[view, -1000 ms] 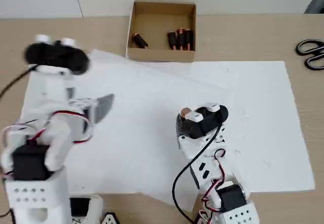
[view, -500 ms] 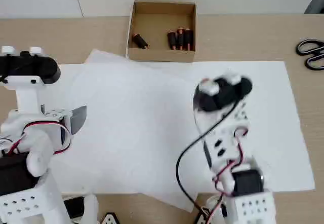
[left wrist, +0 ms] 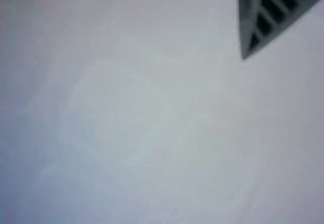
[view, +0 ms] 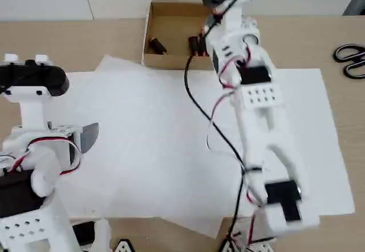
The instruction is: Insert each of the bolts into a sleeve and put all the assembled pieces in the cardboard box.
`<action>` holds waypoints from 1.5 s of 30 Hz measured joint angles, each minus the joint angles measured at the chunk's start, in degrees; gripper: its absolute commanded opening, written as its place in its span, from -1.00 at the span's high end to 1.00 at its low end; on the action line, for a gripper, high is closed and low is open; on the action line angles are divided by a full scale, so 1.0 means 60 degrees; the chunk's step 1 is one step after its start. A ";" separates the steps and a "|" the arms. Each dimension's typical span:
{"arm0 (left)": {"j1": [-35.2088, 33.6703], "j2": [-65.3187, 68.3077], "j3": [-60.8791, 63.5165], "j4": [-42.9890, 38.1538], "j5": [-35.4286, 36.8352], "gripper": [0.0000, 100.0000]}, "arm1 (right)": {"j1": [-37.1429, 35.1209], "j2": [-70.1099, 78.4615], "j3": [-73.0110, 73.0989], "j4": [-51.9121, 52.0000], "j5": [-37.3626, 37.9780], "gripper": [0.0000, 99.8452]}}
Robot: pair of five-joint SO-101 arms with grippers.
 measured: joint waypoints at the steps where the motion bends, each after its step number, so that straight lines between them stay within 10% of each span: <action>1: 0.0000 0.0000 0.0088 0.0000 0.0000 0.37 | -0.0029 0.0733 -0.0527 -0.0205 -0.0029 0.99; 21: 0.0000 0.0000 0.0234 0.0352 0.0000 0.37 | -0.0850 1.1458 -1.0344 -0.1421 -0.0044 0.98; 32: 0.0000 0.0000 0.0234 0.0352 0.0000 0.37 | -0.0864 1.2440 -1.1736 -0.1377 -0.0044 0.51; 45: 0.0000 0.0000 0.0234 0.0352 0.0000 0.37 | -0.0864 1.2410 -1.3641 -0.0952 -0.0044 0.49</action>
